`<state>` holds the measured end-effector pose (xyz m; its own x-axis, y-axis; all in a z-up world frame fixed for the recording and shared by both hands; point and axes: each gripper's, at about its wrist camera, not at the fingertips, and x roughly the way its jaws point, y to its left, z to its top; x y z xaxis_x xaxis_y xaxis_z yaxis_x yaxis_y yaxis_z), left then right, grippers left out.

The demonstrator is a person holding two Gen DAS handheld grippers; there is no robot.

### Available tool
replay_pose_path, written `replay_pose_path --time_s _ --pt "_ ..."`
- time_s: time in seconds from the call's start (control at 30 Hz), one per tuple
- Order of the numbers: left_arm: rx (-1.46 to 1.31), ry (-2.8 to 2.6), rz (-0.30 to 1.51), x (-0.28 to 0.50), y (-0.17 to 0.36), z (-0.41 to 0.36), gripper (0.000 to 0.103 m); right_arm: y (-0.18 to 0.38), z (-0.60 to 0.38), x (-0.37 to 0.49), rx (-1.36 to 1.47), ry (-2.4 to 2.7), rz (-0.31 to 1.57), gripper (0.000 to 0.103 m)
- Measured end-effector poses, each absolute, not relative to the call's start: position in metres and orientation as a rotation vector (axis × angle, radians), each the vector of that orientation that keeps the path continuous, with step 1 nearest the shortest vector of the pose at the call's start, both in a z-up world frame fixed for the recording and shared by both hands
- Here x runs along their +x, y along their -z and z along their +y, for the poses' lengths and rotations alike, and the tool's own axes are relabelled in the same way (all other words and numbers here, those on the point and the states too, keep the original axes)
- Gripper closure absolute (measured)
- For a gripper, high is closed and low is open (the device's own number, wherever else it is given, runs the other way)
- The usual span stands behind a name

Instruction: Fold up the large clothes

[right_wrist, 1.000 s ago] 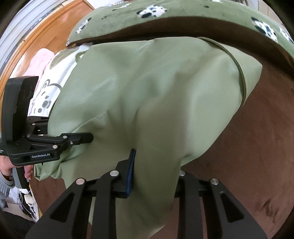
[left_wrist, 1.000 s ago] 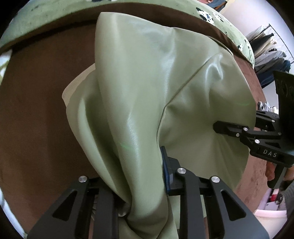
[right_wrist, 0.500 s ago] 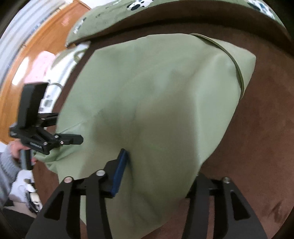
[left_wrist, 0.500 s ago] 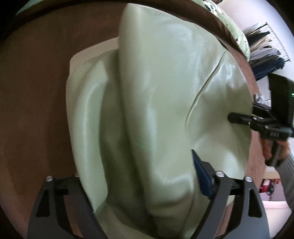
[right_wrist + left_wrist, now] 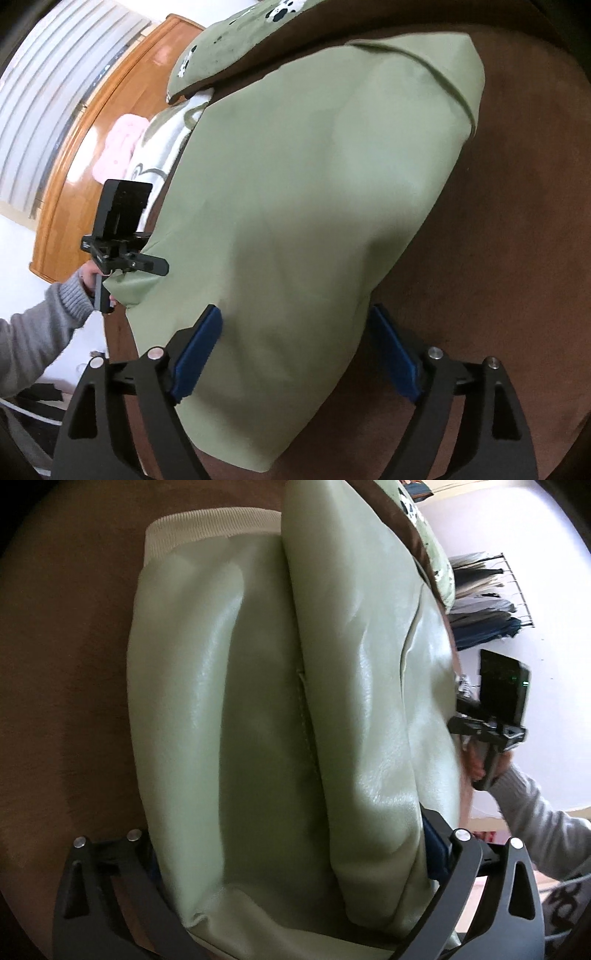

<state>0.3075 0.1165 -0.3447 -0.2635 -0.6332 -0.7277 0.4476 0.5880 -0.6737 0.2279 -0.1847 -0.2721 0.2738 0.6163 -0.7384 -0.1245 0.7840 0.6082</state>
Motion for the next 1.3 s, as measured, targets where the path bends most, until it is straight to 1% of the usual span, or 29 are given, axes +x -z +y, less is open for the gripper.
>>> replay_pose_path --time_s 0.13,0.27,0.4,0.53,0.57,0.6,0.63,0.67,0.7,0.73,0.77,0.83,0.87,0.9,0.93,0.97,1.17,1.23,1.3 --pt "-0.156 1.123 1.581 0.303 0.347 0.113 0.007 0.287 -0.183 0.233 0.546 -0.550 1.215 0.015" --pt "-0.148 1.147 1.603 0.307 0.346 0.084 0.006 0.295 -0.184 0.229 0.577 -0.577 1.215 0.012" --pt "-0.179 1.194 1.637 0.309 0.349 0.069 0.006 0.298 -0.170 0.237 0.557 -0.601 1.209 0.005" --pt "-0.156 1.225 1.645 0.307 0.350 0.051 0.006 0.297 -0.167 0.236 0.533 -0.600 1.200 0.006" --pt "-0.151 1.225 1.644 0.306 0.350 0.045 0.006 0.297 -0.168 0.234 0.521 -0.594 1.198 0.007" --pt "-0.147 1.224 1.643 0.306 0.349 0.046 0.006 0.296 -0.168 0.232 0.504 -0.584 1.199 0.012" --pt "-0.152 1.216 1.639 0.304 0.345 0.047 0.006 0.296 -0.170 0.231 0.490 -0.574 1.201 0.019" --pt "-0.157 1.207 1.629 0.304 0.346 0.052 0.006 0.295 -0.170 0.231 0.474 -0.561 1.206 0.022" --pt "-0.153 1.193 1.613 0.303 0.345 0.052 0.007 0.295 -0.171 0.230 0.465 -0.550 1.212 0.029" --pt "-0.116 1.169 1.581 0.297 0.341 0.050 0.007 0.294 -0.172 0.230 0.456 -0.537 1.216 0.034" --pt "-0.076 1.146 1.557 0.292 0.338 0.047 0.007 0.293 -0.172 0.229 0.448 -0.527 1.218 0.036" --pt "-0.005 1.081 1.516 0.281 0.333 0.041 0.010 0.290 -0.171 0.226 0.423 -0.507 1.216 0.045" --pt "0.013 1.053 1.498 0.278 0.330 0.040 0.021 0.289 -0.170 0.225 0.418 -0.500 1.214 0.048" --pt "0.022 1.013 1.476 0.277 0.327 0.040 0.037 0.285 -0.168 0.223 0.402 -0.492 1.209 0.052" --pt "0.008 1.000 1.468 0.278 0.326 0.041 0.043 0.283 -0.167 0.222 0.393 -0.486 1.203 0.055" --pt "-0.004 0.988 1.456 0.277 0.325 0.042 0.049 0.282 -0.166 0.221 0.386 -0.482 1.202 0.056" --pt "0.099 0.912 1.362 0.259 0.310 0.030 0.055 0.276 -0.166 0.216 0.385 -0.467 1.189 0.064" --pt "0.120 0.902 1.331 0.253 0.305 0.028 0.057 0.270 -0.165 0.214 0.388 -0.478 1.172 0.069" --pt "0.127 0.897 1.312 0.249 0.301 0.028 0.060 0.263 -0.161 0.212 0.378 -0.489 1.159 0.071"
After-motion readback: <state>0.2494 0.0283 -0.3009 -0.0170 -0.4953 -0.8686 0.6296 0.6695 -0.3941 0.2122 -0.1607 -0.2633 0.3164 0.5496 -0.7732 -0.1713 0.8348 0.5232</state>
